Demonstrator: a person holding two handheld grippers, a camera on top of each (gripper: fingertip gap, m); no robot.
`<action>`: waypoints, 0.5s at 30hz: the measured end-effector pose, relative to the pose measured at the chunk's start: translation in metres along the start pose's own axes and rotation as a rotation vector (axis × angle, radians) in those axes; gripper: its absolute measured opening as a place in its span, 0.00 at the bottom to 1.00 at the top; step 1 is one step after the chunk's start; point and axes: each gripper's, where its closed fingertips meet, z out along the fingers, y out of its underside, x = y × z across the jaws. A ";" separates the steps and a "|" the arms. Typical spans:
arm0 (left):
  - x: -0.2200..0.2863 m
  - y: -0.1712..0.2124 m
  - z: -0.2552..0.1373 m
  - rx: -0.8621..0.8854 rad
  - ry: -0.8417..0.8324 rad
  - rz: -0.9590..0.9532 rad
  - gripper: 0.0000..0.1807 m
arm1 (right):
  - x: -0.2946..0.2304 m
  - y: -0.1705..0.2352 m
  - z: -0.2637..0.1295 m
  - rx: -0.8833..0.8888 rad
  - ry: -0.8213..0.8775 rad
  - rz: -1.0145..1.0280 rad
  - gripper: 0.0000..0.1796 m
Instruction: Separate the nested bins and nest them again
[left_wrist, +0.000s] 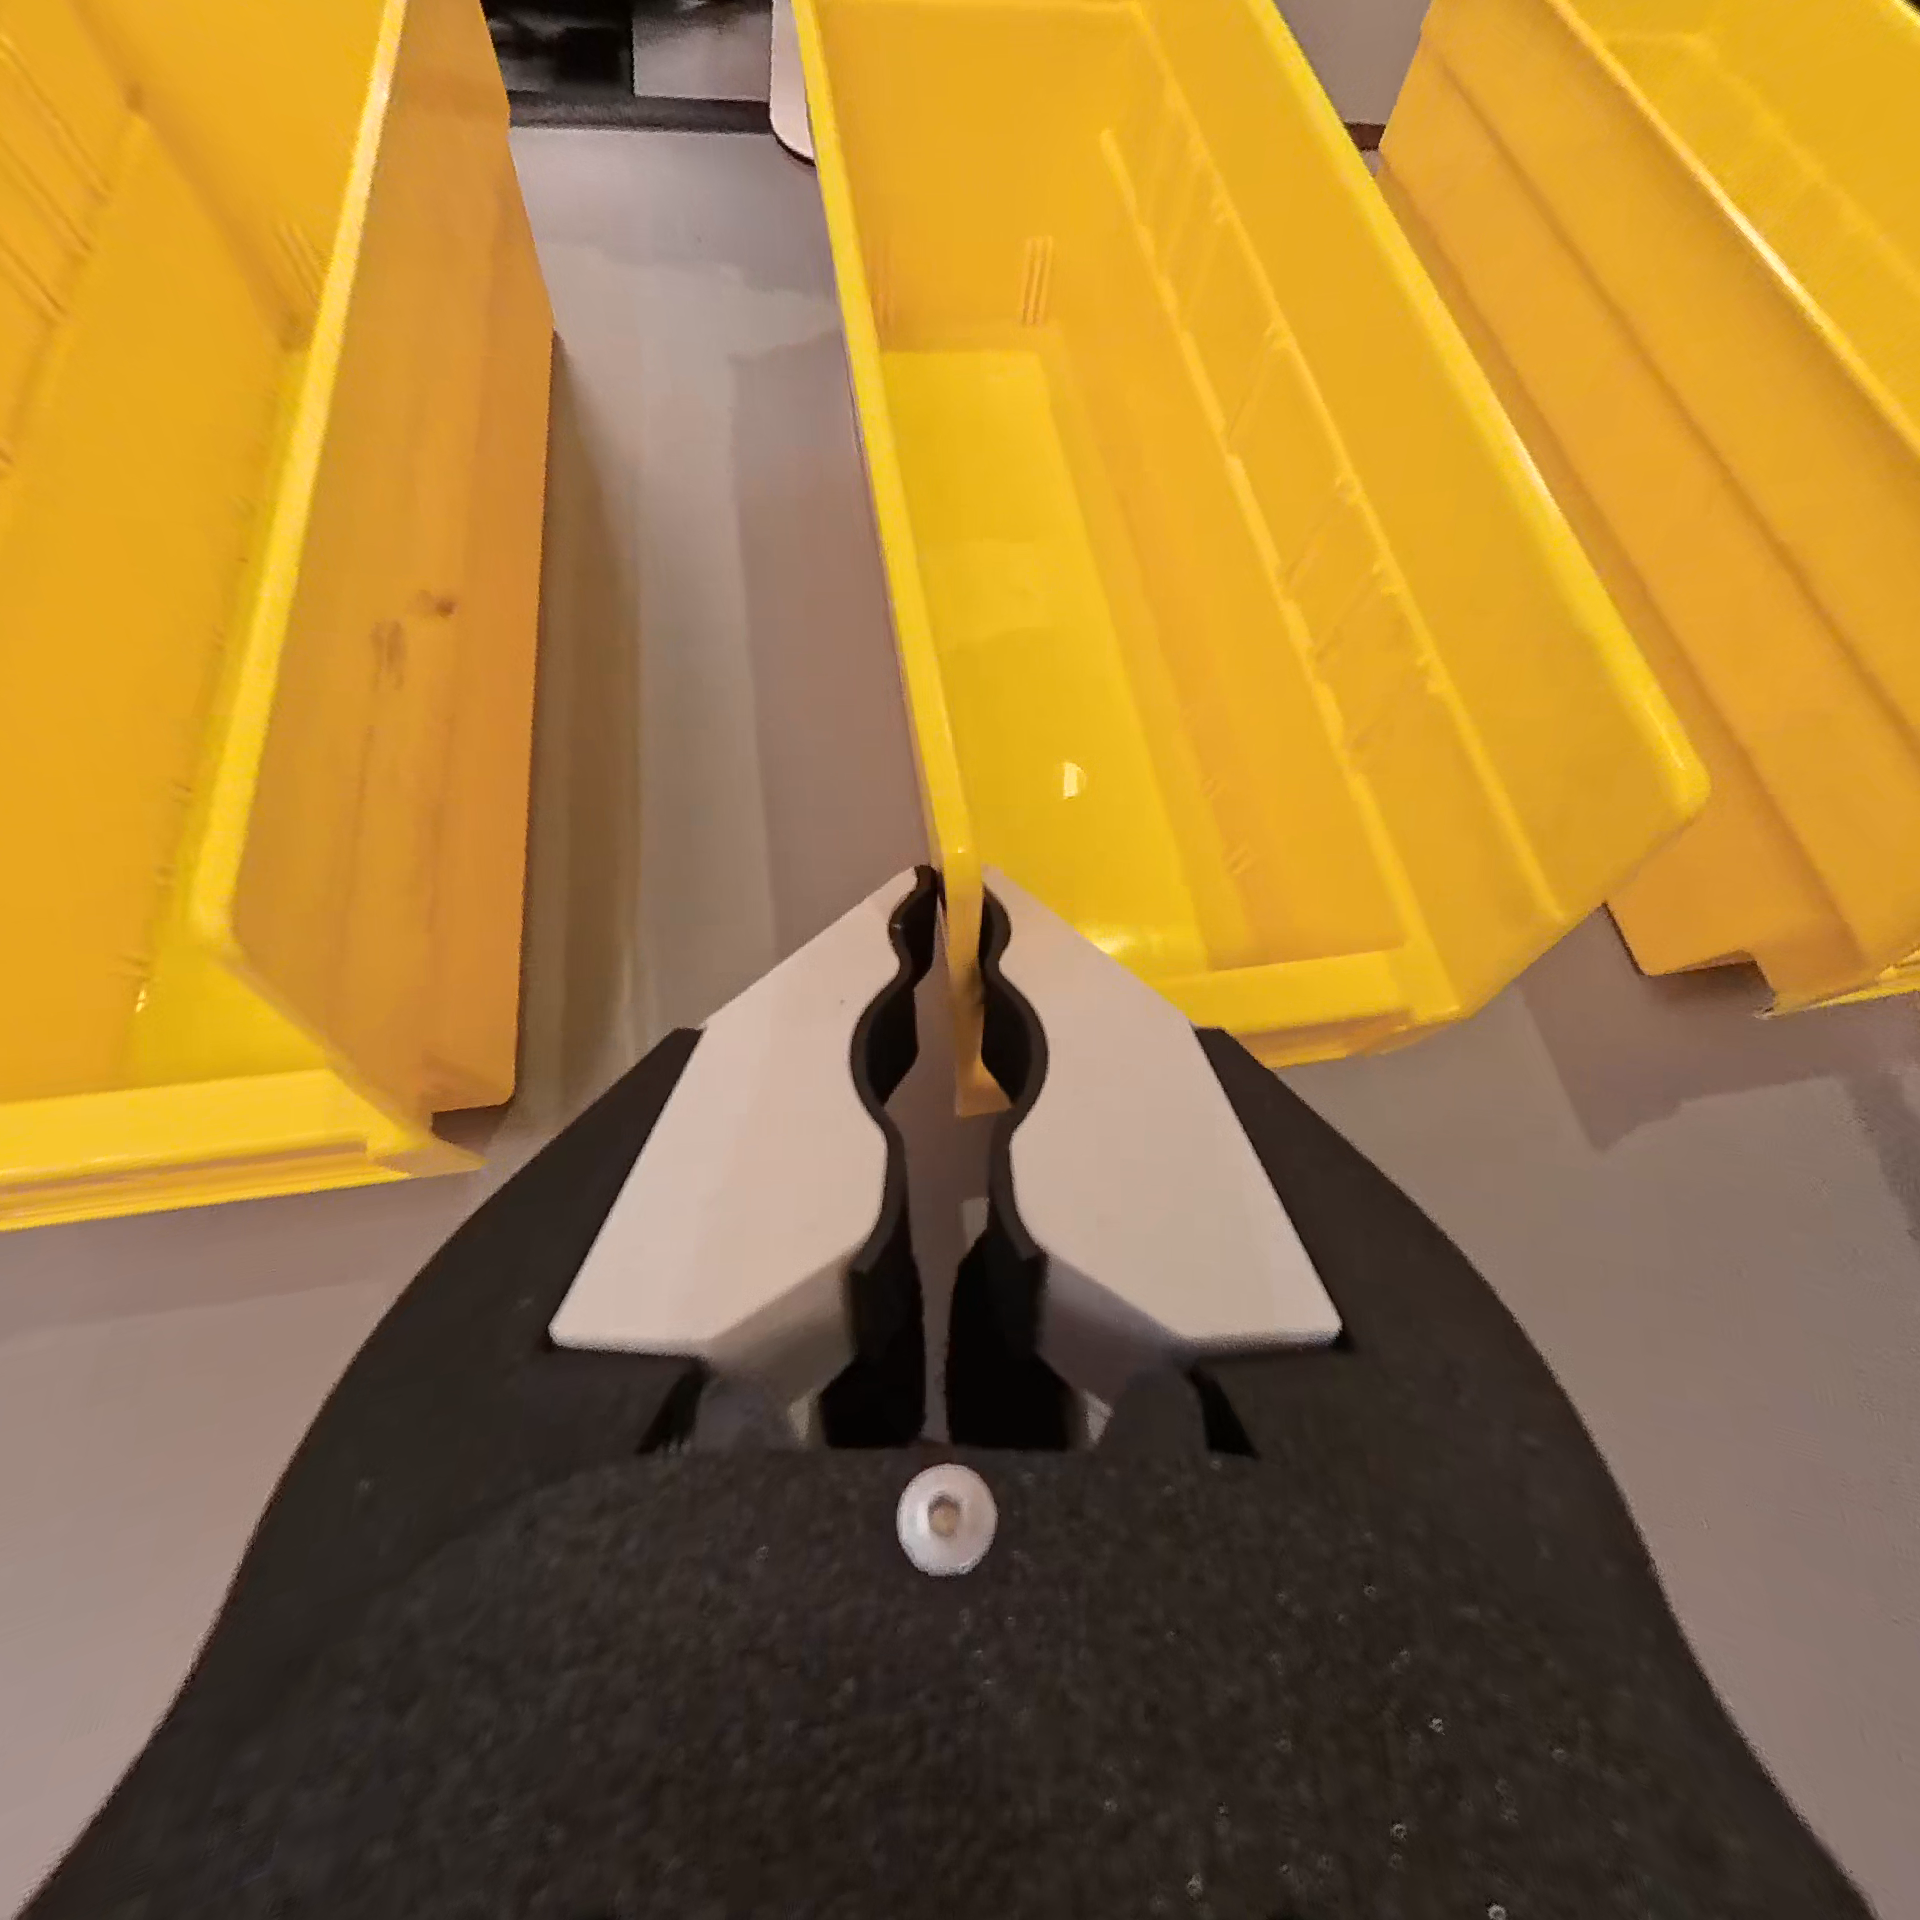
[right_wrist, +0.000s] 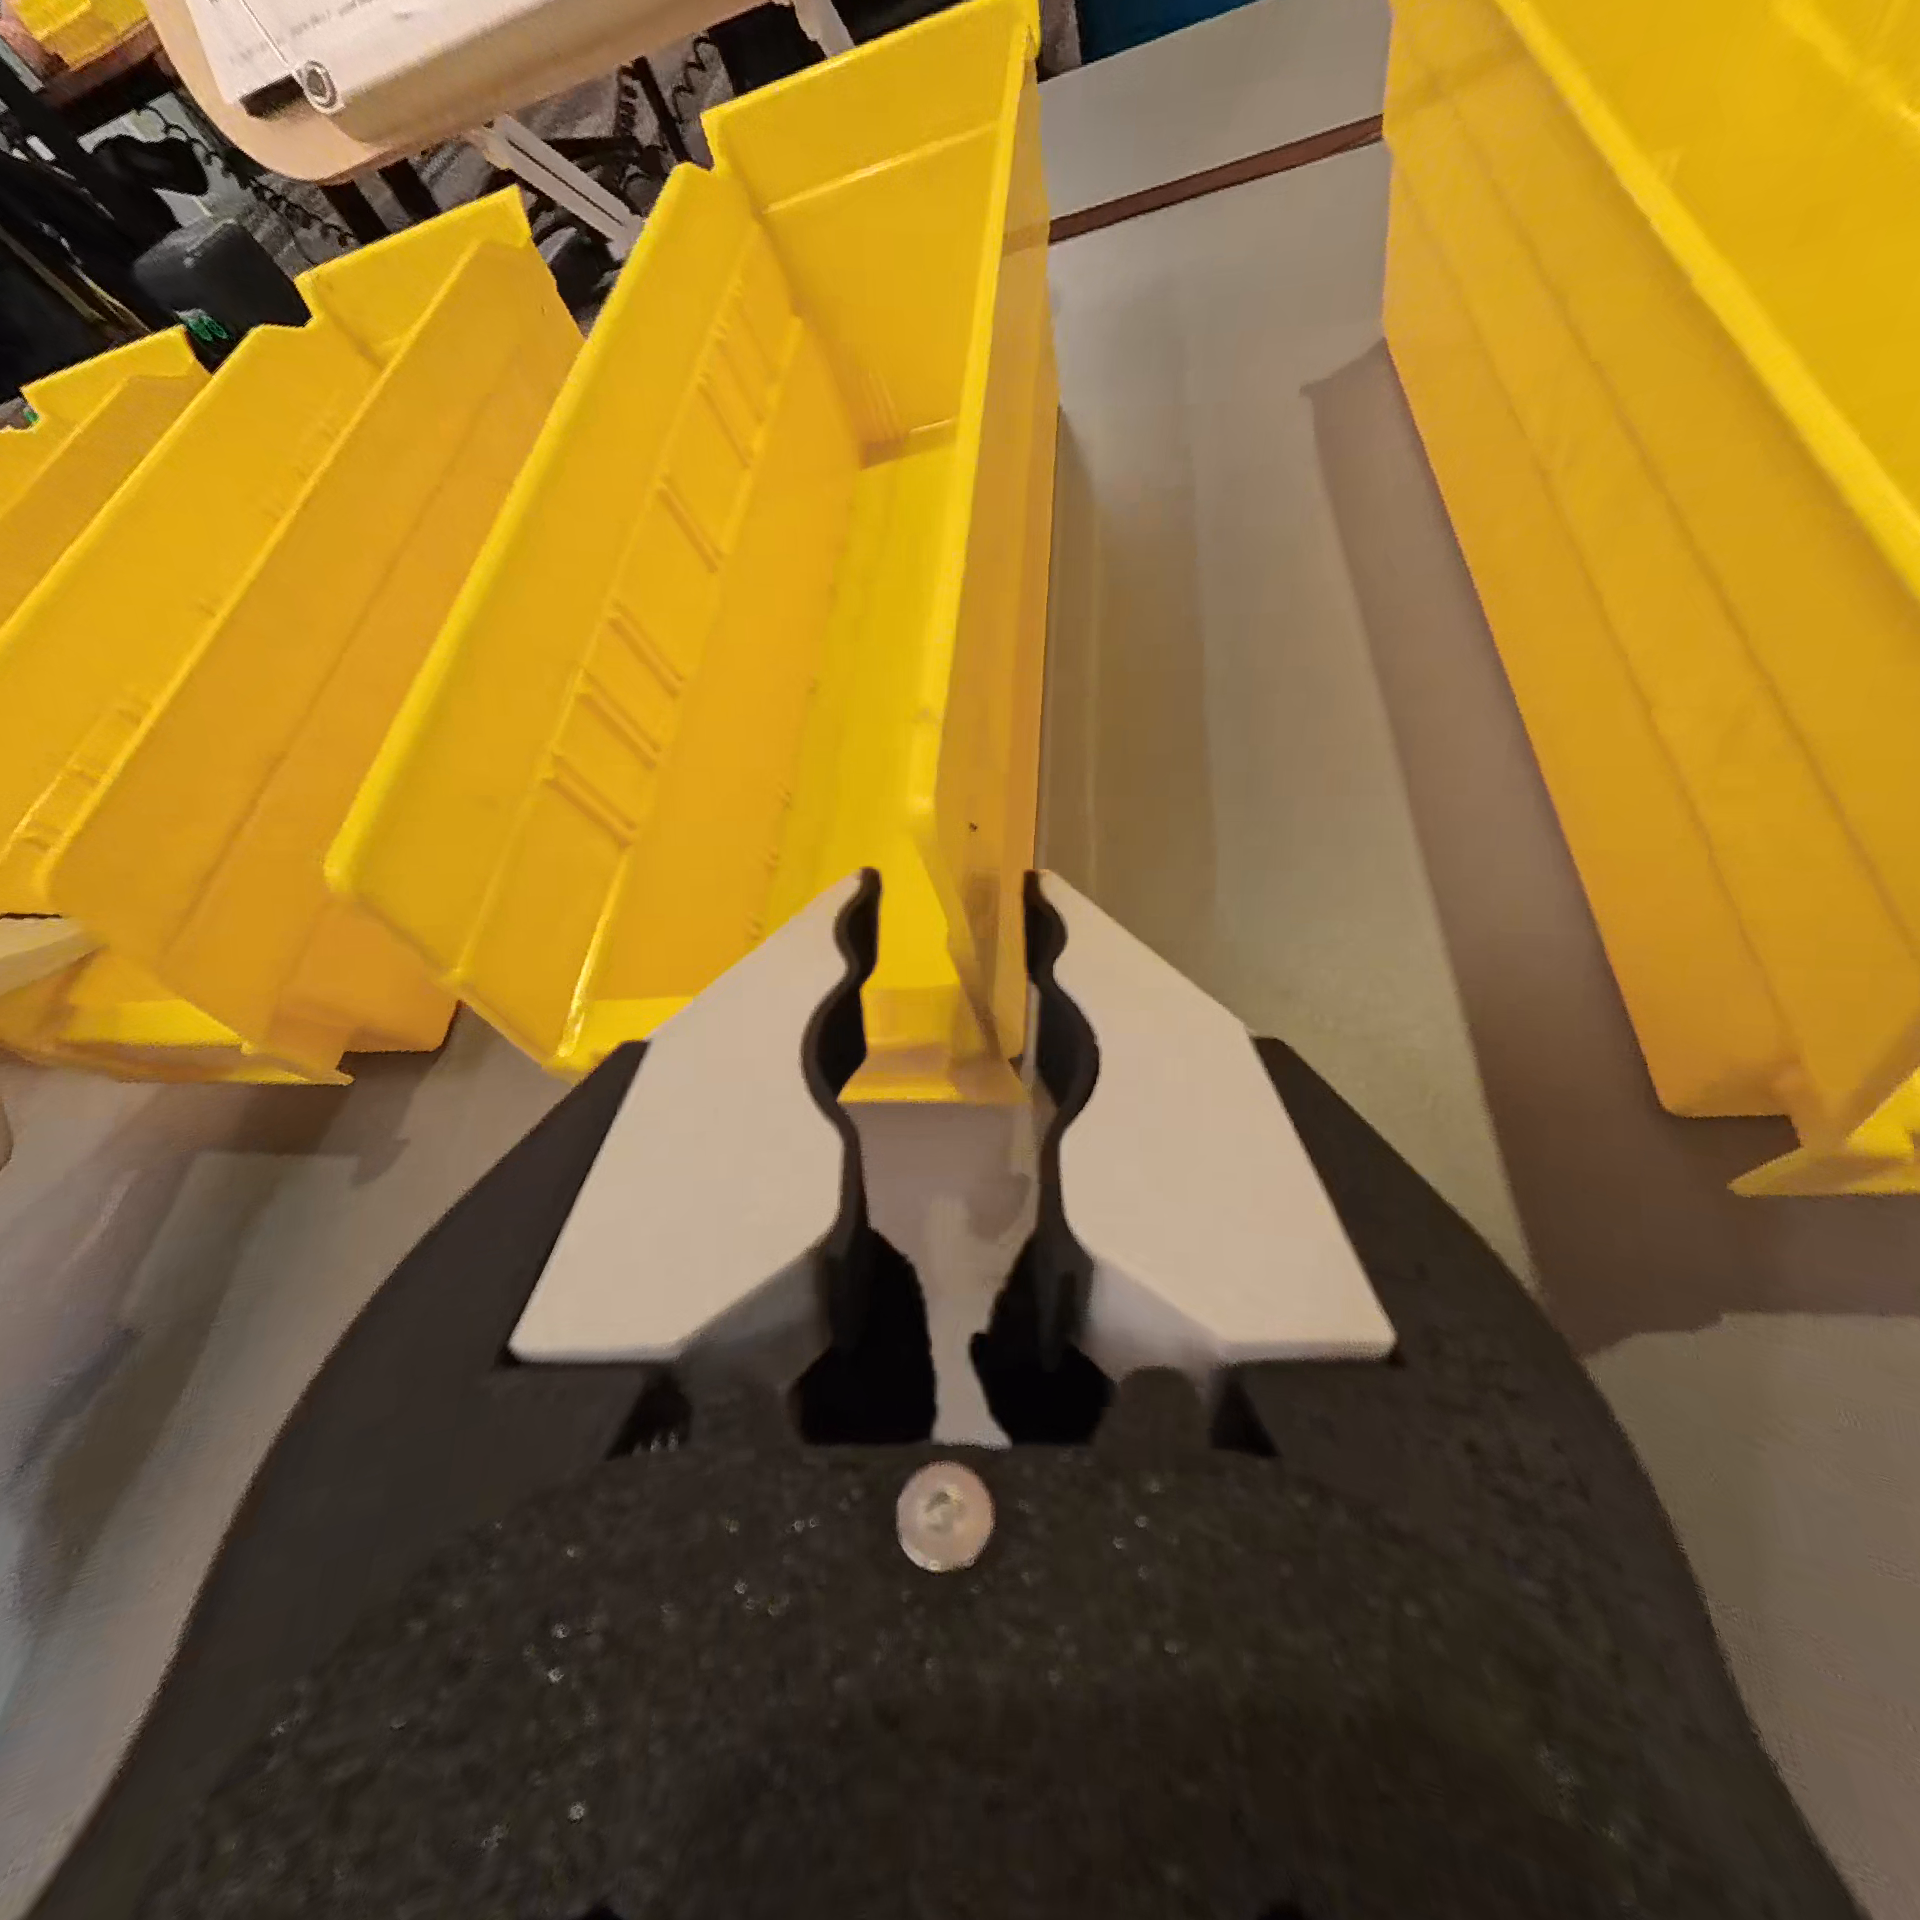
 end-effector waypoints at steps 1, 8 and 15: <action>0.000 0.001 -0.001 -0.013 0.004 0.004 0.04 | 0.000 -0.001 -0.004 0.001 -0.003 -0.015 0.18; -0.019 -0.030 -0.099 0.197 0.043 -0.071 0.26 | 0.044 -0.078 -0.098 0.227 0.141 -0.175 0.26; -0.173 0.019 -0.080 0.018 -0.177 -0.145 0.39 | 0.182 -0.077 -0.093 0.127 0.255 -0.112 0.36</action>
